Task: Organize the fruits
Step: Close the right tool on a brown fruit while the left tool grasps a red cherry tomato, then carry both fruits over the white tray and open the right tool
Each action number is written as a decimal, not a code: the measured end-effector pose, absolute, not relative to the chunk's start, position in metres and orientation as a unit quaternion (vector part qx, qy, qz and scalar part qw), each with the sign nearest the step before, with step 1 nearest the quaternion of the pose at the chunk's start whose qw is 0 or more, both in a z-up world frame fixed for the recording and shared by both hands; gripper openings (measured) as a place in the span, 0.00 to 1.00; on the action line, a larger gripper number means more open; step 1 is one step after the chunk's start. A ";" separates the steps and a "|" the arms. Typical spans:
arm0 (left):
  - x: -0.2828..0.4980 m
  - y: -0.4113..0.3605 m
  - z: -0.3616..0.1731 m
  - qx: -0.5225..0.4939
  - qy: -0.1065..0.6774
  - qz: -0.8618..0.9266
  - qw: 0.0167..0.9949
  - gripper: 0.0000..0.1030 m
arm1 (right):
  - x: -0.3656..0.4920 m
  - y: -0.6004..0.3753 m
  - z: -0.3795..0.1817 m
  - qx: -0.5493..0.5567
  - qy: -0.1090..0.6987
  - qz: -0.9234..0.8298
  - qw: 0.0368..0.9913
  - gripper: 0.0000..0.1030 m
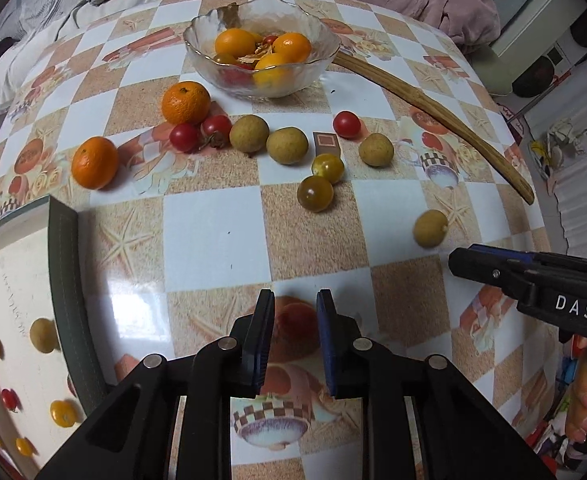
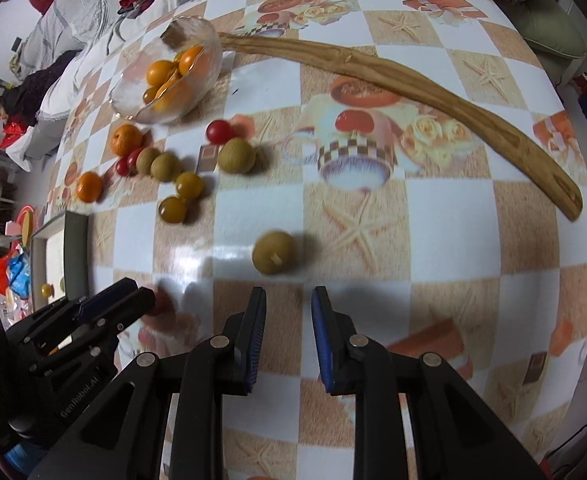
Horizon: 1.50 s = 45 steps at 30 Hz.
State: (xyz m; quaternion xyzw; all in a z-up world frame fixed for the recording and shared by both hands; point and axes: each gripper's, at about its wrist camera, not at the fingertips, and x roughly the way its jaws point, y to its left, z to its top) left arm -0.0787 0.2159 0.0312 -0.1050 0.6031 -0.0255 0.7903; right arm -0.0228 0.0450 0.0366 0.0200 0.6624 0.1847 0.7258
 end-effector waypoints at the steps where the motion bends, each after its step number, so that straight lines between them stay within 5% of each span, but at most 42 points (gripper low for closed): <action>1: -0.082 0.217 0.032 -0.104 0.602 -0.025 0.791 0.23 | -0.026 0.044 0.037 0.019 0.663 0.185 0.725 0.25; 6: -0.085 0.216 0.030 -0.096 0.596 -0.022 0.797 0.23 | -0.031 0.047 0.037 0.018 0.659 0.186 0.728 0.26; 8: -0.084 0.212 0.029 -0.088 0.592 -0.025 0.801 0.23 | -0.028 0.050 0.035 0.019 0.658 0.185 0.729 0.55; 9: -0.083 0.210 0.029 -0.086 0.592 -0.026 0.801 0.23 | -0.027 0.054 0.036 0.014 0.651 0.185 0.736 0.58; 21: -0.072 0.194 0.023 -0.065 0.582 -0.027 0.810 0.27 | 0.020 0.089 0.023 -0.023 0.627 0.196 0.754 0.58; 23: -0.075 0.195 0.022 -0.060 0.583 -0.016 0.810 0.37 | 0.023 0.095 0.021 -0.035 0.623 0.201 0.755 0.51; 25: -0.078 0.198 0.021 -0.067 0.583 -0.018 0.810 0.40 | 0.022 0.103 0.020 -0.058 0.621 0.209 0.753 0.30; 33: -0.085 0.196 0.013 -0.051 0.595 -0.020 0.802 0.44 | 0.016 0.093 0.022 -0.036 0.627 0.211 0.749 0.29; 35: -0.085 0.195 0.013 -0.044 0.596 -0.020 0.802 0.39 | 0.015 0.085 0.023 -0.022 0.630 0.207 0.748 0.29; 39: -0.091 0.200 0.013 -0.055 0.601 -0.018 0.797 0.10 | 0.006 0.072 0.031 -0.011 0.631 0.203 0.749 0.29; 45: -0.109 0.208 0.020 -0.074 0.593 -0.017 0.801 0.09 | -0.013 0.061 0.041 0.005 0.633 0.205 0.747 0.29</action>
